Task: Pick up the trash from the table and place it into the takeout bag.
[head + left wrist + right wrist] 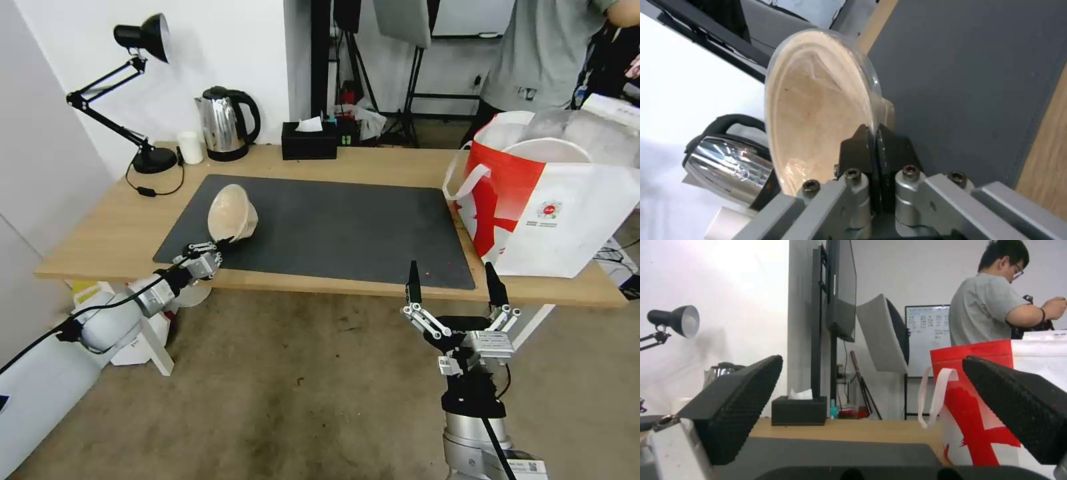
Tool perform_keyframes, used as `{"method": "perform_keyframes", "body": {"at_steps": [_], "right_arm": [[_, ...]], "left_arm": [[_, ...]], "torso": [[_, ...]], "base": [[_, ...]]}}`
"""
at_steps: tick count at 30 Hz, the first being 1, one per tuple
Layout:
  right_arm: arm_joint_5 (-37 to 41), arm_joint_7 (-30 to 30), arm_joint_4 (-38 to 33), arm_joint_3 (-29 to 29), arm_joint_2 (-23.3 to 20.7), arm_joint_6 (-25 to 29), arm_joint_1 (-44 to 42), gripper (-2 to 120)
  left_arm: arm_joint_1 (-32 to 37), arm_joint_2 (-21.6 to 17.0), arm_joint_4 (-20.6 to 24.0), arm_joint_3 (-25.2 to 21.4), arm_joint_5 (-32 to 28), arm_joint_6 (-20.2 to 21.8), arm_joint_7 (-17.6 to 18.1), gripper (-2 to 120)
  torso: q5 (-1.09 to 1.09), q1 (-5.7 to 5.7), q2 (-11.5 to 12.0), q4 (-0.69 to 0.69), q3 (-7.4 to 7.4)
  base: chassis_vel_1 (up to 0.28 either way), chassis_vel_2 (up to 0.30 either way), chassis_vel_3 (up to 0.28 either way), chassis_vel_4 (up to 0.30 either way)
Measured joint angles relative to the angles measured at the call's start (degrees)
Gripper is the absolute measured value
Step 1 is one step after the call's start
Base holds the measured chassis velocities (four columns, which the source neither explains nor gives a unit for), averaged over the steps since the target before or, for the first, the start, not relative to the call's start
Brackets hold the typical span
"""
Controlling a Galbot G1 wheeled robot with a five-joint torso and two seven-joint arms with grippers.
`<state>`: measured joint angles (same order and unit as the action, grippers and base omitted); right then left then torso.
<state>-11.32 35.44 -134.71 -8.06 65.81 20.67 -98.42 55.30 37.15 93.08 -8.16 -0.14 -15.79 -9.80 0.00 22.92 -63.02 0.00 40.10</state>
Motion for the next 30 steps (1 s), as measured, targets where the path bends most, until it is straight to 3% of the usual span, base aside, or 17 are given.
{"method": "perform_keyframes", "body": {"at_steps": [13, 15, 17, 24, 28, 30], "right_arm": [[0.00, 0.00, 0.00, 0.00, 0.00, 0.00, 0.00, 100], [0.00, 0.00, 0.00, 0.00, 0.00, 0.00, 0.00, 100], [0.00, 0.00, 0.00, 0.00, 0.00, 0.00, 0.00, 100], [0.00, 0.00, 0.00, 0.00, 0.00, 0.00, 0.00, 100], [0.00, 0.00, 0.00, 0.00, 0.00, 0.00, 0.00, 100], [0.00, 0.00, 0.00, 0.00, -0.01, 0.00, 0.00, 100]], "left_arm": [[2.74, -1.83, 8.43, -7.03, -9.43, -0.52, -3.17, 0], [1.81, -4.21, 10.85, -8.54, -13.92, -0.55, -5.32, 0], [0.74, -5.57, 11.74, -8.67, -14.71, -0.55, -6.50, 0], [-9.33, -9.99, 12.77, -2.46, -17.60, -0.36, -6.97, 0], [-21.66, -12.00, 11.67, 7.17, -20.82, -0.38, -7.08, 0], [-24.10, -12.06, 11.48, 9.01, -21.32, -0.29, -7.26, 0]], "torso": [[0.00, 0.00, 0.00, 0.00, 0.00], [0.01, 0.00, 0.00, 0.01, 0.00], [0.00, -0.01, 0.00, 0.00, 0.00], [0.00, 0.00, 0.00, 0.00, 0.00], [0.01, 0.00, 0.00, -0.01, 0.01], [0.00, 0.00, 0.00, -0.01, 0.01]], "base": [[0.000, 0.000, 0.000, 0.000], [0.000, 0.000, 0.000, 0.000], [0.000, 0.000, 0.000, 0.000], [0.000, 0.000, 0.000, 0.000], [0.000, 0.000, 0.000, 0.000], [0.000, 0.000, 0.000, 0.000]]}}
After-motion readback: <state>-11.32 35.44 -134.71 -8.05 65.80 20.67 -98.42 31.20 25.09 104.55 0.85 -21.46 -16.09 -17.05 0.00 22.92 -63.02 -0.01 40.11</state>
